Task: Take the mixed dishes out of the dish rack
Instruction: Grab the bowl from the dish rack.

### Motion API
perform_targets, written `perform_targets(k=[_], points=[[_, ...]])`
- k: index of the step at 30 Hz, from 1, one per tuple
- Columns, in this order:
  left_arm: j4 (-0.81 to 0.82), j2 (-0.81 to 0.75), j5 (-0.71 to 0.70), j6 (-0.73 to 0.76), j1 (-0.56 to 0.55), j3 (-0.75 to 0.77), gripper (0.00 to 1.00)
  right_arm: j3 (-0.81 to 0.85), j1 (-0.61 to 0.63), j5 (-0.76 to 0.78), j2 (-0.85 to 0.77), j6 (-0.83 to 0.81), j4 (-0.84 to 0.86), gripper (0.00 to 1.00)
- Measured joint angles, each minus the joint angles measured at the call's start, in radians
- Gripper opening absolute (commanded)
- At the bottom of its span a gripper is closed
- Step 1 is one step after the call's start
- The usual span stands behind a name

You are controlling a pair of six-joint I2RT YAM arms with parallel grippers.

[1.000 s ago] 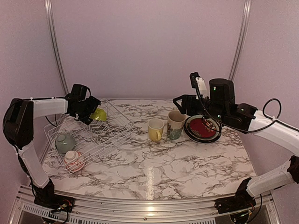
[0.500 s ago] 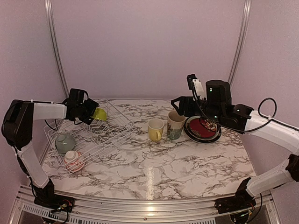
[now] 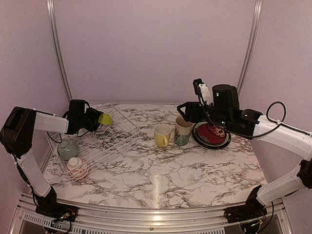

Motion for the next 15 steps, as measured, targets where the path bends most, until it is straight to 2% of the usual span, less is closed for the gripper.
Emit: perform_targets(k=[4, 15], points=[[0.057, 0.0, 0.0, -0.026, 0.001, -0.037, 0.41, 0.0, 0.0, -0.001, 0.002, 0.0, 0.0, 0.64], [0.351, 0.008, 0.016, -0.103, 0.006, -0.142, 0.37, 0.0, 0.0, -0.005, 0.015, 0.0, 0.002, 0.64]])
